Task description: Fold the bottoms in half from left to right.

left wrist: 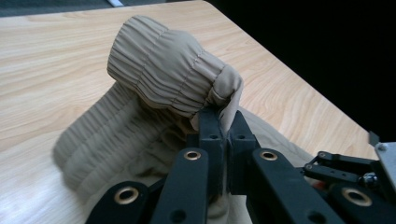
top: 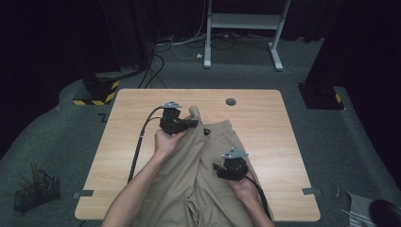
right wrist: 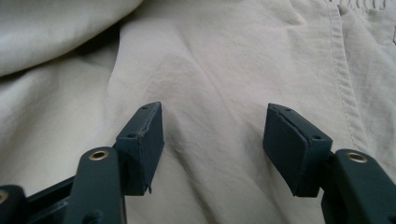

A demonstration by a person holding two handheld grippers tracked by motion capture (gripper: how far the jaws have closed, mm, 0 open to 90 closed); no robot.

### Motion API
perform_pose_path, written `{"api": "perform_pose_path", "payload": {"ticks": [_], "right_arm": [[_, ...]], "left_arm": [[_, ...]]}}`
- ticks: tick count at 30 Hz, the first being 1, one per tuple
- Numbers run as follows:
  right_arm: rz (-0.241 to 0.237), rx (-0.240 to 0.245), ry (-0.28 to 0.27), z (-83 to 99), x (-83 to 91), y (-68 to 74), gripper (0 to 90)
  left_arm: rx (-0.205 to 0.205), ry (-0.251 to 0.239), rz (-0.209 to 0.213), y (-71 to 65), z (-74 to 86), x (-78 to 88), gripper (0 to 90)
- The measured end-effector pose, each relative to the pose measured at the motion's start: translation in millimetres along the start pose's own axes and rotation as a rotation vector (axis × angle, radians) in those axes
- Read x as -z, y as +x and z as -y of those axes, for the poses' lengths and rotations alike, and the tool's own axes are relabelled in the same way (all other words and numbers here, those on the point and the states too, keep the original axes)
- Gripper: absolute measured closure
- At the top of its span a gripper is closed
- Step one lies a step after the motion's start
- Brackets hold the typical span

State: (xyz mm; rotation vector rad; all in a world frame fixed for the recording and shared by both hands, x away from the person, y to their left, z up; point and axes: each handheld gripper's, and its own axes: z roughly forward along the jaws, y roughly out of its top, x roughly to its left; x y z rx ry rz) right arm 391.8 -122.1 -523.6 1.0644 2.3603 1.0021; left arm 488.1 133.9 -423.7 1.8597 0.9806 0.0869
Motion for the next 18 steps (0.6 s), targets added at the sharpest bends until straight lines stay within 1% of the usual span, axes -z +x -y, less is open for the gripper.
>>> {"api": "perform_pose_path", "payload": {"ticks": [1,6,10,13,15,17,18], "right_arm": [[0.0,-0.002,0.0,0.0,0.1,0.1,37.9],[0.0,-0.001,0.0,0.0,0.0,0.1,37.9],[0.0,-0.001,0.001,0.0,0.0,0.1,37.9],[0.0,-0.001,0.001,0.0,0.0,0.1,37.9],[0.001,-0.001,0.0,0.0,0.0,0.2,37.8],[0.002,0.0,0.0,0.0,0.0,0.1,37.8],[0.001,0.0,0.001,-0.1,0.1,0.1,37.7]], "left_arm": [[-0.008,0.001,0.01,-3.2,-0.9,-4.6,87.7],[-0.02,0.007,0.028,-8.2,-2.9,-11.2,87.8],[-0.012,0.012,0.05,-11.2,-4.8,-16.9,87.7],[-0.03,0.014,0.062,-15.5,-6.4,-23.0,87.7],[-0.029,0.013,0.064,-16.7,-6.5,-25.2,87.6],[-0.023,0.017,0.068,-18.1,-6.1,-31.3,87.6],[-0.027,0.018,0.068,-18.0,-6.2,-33.5,87.5]]}}
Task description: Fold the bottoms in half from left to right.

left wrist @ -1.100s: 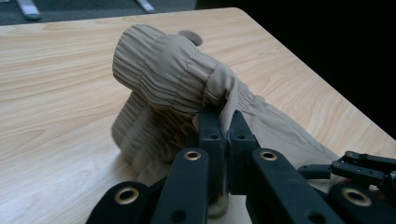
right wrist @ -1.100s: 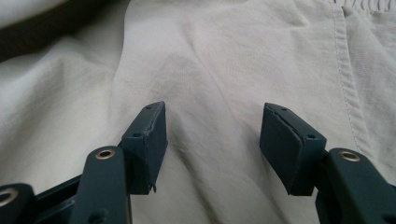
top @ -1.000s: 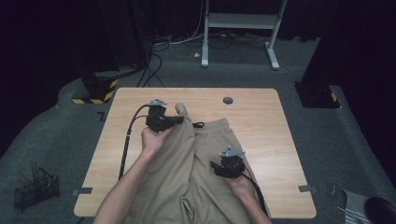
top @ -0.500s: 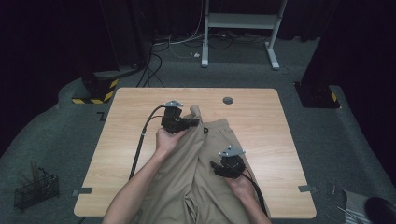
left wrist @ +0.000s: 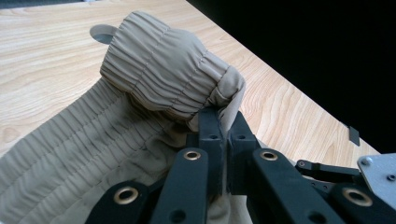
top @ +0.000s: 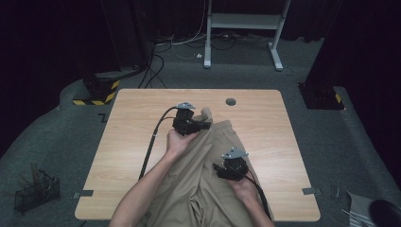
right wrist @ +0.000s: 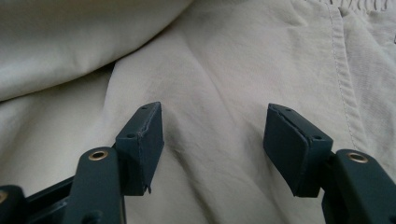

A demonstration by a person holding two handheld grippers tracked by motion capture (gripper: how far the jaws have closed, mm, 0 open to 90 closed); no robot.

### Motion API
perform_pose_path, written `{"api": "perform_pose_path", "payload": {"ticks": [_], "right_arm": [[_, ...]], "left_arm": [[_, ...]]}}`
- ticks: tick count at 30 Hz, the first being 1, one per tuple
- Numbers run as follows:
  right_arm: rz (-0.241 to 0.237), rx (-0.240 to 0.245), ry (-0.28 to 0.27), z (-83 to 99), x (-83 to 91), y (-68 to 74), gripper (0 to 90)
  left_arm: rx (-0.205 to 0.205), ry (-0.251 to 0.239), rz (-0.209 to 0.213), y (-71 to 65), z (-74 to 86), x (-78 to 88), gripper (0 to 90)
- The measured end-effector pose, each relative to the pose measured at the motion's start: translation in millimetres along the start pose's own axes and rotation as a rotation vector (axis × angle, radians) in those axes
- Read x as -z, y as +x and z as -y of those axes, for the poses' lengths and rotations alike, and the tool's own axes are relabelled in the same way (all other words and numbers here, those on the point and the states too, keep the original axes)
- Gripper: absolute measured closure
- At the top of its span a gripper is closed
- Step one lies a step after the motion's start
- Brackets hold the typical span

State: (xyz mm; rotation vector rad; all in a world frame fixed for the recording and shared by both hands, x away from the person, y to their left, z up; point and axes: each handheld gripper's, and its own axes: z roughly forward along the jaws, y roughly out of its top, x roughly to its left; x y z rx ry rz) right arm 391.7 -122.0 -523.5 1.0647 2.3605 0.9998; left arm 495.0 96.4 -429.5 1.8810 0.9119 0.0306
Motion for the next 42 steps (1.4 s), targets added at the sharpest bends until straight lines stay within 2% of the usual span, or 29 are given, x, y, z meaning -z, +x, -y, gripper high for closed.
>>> {"api": "perform_pose_path", "payload": {"ticks": [5,10,16,19,29,31,36,38,42], "right_arm": [[0.001,-0.001,-0.001,0.0,0.0,0.1,37.7],[0.003,-0.001,0.0,0.0,-0.1,0.1,37.3],[0.004,-0.001,0.0,0.0,0.0,0.1,37.1],[0.004,-0.001,0.0,0.0,-0.1,0.1,37.0],[0.005,-0.002,0.0,0.0,-0.2,0.1,37.0],[0.005,-0.004,0.0,0.0,-0.2,0.2,36.9],[0.007,-0.003,0.0,0.0,-0.2,0.1,36.6],[0.008,-0.003,0.0,0.0,-0.2,0.1,36.5],[0.007,-0.003,0.0,0.0,-0.2,0.1,36.5]], "left_arm": [[0.021,0.008,-0.002,1.2,-0.1,-11.1,87.5],[0.008,0.018,0.0,-2.6,-0.5,-20.7,87.0],[0.026,0.028,0.007,-3.1,-2.4,-32.0,87.1],[0.017,0.035,-0.005,-5.0,-2.8,-38.4,87.0],[0.047,0.089,-0.029,2.3,10.3,-62.2,85.6],[0.043,0.095,-0.033,1.8,11.0,-65.2,85.7],[0.033,0.105,-0.02,-0.3,12.9,-69.2,84.7],[0.018,0.11,0.004,-0.3,13.1,-71.8,81.2],[0.026,0.118,0.009,-0.1,14.0,-72.6,76.7]]}}
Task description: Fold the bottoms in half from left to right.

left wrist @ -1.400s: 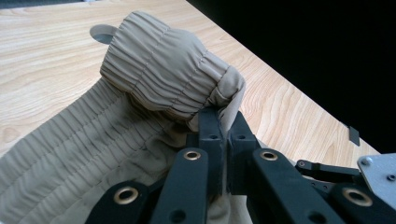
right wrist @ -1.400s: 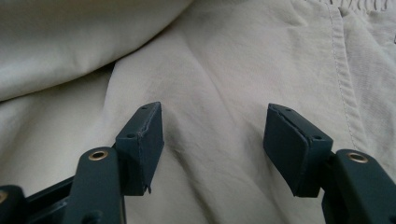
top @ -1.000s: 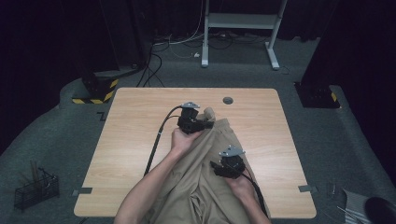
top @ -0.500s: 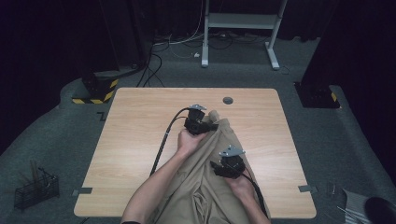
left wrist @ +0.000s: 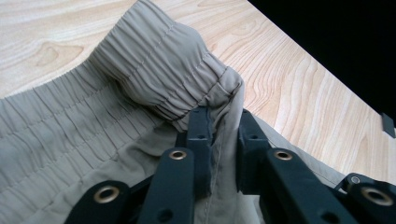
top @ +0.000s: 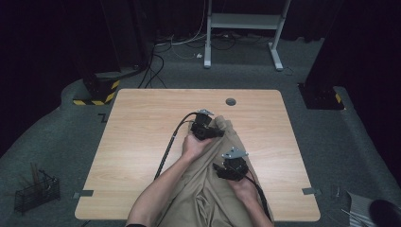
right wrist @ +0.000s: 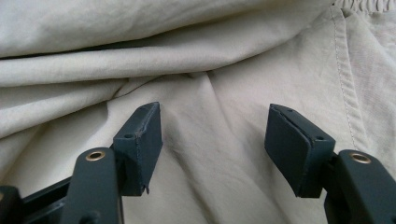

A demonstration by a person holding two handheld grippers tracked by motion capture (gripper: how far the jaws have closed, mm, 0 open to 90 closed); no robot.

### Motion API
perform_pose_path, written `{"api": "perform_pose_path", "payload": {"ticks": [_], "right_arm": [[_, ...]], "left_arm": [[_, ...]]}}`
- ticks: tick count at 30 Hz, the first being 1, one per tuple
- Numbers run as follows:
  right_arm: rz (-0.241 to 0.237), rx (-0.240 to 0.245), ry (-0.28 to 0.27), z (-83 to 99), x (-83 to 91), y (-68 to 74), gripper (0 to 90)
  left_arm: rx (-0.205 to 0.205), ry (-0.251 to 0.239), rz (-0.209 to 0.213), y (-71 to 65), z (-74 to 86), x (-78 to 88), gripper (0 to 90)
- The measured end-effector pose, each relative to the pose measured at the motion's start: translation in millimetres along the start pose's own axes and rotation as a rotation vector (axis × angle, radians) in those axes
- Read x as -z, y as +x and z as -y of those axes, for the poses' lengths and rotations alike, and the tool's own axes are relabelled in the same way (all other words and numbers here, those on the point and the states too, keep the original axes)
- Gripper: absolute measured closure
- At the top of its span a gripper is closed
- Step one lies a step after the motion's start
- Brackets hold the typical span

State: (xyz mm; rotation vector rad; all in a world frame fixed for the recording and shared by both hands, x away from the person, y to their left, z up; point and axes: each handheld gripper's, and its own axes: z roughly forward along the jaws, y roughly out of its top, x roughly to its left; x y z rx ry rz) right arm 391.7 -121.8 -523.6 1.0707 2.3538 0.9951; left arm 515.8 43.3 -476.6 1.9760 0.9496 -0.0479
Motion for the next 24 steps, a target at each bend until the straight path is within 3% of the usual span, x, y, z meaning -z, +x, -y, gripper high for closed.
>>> {"api": "perform_pose_path", "payload": {"ticks": [7,13,16,18,20,21,22,24], "right_arm": [[0.001,0.0,0.001,-0.1,0.0,-0.1,36.3],[0.001,0.0,0.001,-0.1,0.0,-0.1,36.3],[0.001,-0.001,0.0,-0.1,-0.1,-0.1,36.3],[0.001,-0.001,0.001,-0.1,0.0,-0.1,36.2],[0.001,-0.002,0.0,-0.1,-0.1,-0.1,36.2],[0.001,-0.002,0.001,-0.1,-0.1,-0.1,36.3],[0.001,-0.002,0.001,-0.1,-0.1,-0.1,36.2],[0.002,0.0,-0.001,-0.2,-0.3,-0.2,36.2]], "left_arm": [[-0.065,-0.011,-0.044,-7.4,-4.4,14.6,52.6],[-0.063,-0.033,-0.042,-8.9,-7.5,43.0,43.4],[-0.098,-0.024,-0.054,-13.5,-2.6,58.0,40.6],[-0.119,-0.015,-0.062,-14.9,7.1,70.5,38.2],[-0.113,-0.013,-0.059,-13.7,22.5,83.6,37.7],[-0.113,-0.013,-0.059,-13.7,22.5,83.6,37.1],[-0.088,-0.013,-0.054,-12.1,44.3,95.8,37.0],[-0.075,-0.003,-0.059,-10.8,61.2,101.8,36.7]]}}
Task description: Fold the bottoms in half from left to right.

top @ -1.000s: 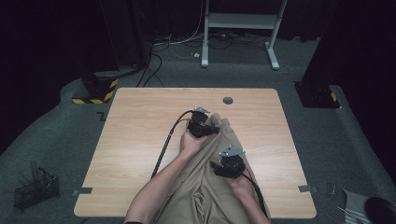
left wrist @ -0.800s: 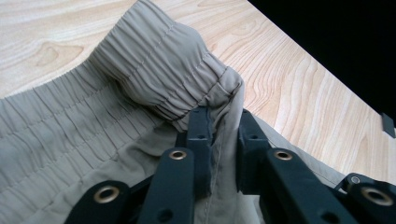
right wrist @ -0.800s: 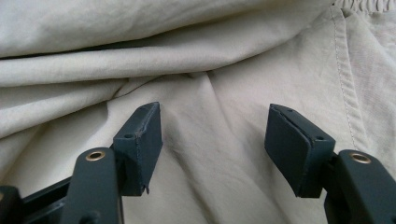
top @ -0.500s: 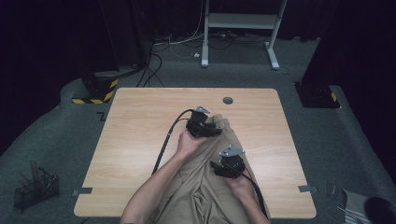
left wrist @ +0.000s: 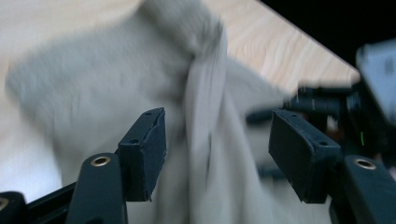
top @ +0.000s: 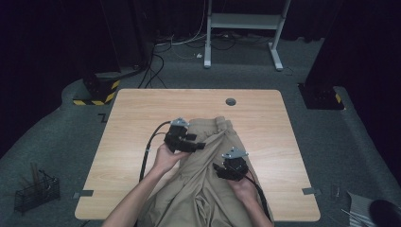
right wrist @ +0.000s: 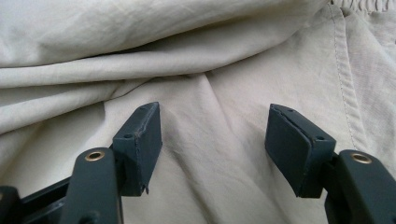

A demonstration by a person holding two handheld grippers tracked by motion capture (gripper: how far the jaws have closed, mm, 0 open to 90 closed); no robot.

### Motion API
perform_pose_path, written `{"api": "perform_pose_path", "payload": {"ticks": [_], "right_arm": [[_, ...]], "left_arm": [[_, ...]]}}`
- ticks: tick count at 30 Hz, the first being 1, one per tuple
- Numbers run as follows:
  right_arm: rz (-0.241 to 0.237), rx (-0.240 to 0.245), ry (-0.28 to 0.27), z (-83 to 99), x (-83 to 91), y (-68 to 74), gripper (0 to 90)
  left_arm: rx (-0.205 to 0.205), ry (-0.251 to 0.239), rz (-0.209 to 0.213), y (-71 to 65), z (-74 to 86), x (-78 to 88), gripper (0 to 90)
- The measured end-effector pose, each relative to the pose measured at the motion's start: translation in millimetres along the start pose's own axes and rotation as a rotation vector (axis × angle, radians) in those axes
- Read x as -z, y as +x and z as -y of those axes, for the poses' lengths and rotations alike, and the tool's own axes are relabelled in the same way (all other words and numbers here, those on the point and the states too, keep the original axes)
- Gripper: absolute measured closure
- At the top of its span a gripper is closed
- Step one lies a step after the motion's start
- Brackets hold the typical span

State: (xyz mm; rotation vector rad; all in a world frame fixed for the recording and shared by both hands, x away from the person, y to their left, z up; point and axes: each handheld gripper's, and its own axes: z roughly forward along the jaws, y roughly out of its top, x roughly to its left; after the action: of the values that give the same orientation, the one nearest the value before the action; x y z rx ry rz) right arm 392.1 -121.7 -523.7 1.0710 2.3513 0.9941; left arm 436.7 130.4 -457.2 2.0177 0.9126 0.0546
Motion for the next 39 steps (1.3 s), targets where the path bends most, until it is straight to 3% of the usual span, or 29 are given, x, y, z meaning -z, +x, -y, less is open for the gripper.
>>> {"api": "perform_pose_path", "payload": {"ticks": [3,6,9,12,14,16,20,23,25,29,35,39], "right_arm": [[0.0,-0.001,0.001,0.0,0.0,0.1,36.2],[0.0,-0.002,0.001,0.0,0.1,0.2,36.3],[-0.001,-0.003,0.002,-0.1,0.1,0.1,36.3],[-0.001,-0.014,0.004,-0.1,0.4,0.0,38.6],[0.003,-0.009,0.001,0.2,3.3,0.8,46.6],[-0.012,-0.01,0.002,-0.6,9.2,2.4,48.2],[-0.019,0.022,0.032,2.0,20.8,7.1,46.7],[-0.018,0.014,0.055,8.3,18.3,5.7,44.7],[-0.014,0.005,0.034,9.6,16.7,6.0,43.7],[-0.021,0.008,0.004,7.2,9.5,6.7,42.3],[-0.017,0.005,0.0,-4.7,-3.9,6.2,41.6],[-0.009,-0.006,-0.005,-16.4,-17.4,6.2,41.4]], "left_arm": [[0.045,0.003,0.013,0.9,25.9,4.8,36.7],[0.06,0.025,0.014,-1.1,40.2,2.9,38.4],[0.105,0.042,0.014,-2.1,53.2,-4.0,42.1],[0.116,0.049,0.017,-4.8,59.1,-8.2,50.6],[0.086,0.065,-0.034,-11.1,64.8,-14.9,54.6],[0.089,0.066,-0.046,-12.8,67.5,-19.4,59.5],[0.099,0.054,-0.067,-12.1,68.4,-24.3,68.2],[0.09,0.051,-0.086,-11.9,68.2,-25.3,75.4],[0.078,0.061,-0.103,-10.4,65.9,-26.5,79.1],[0.095,0.054,-0.118,-3.0,62.6,-28.1,83.5],[0.105,0.069,-0.137,7.8,55.3,-29.2,86.2],[0.104,0.087,-0.175,22.6,45.1,-29.9,86.8]]}}
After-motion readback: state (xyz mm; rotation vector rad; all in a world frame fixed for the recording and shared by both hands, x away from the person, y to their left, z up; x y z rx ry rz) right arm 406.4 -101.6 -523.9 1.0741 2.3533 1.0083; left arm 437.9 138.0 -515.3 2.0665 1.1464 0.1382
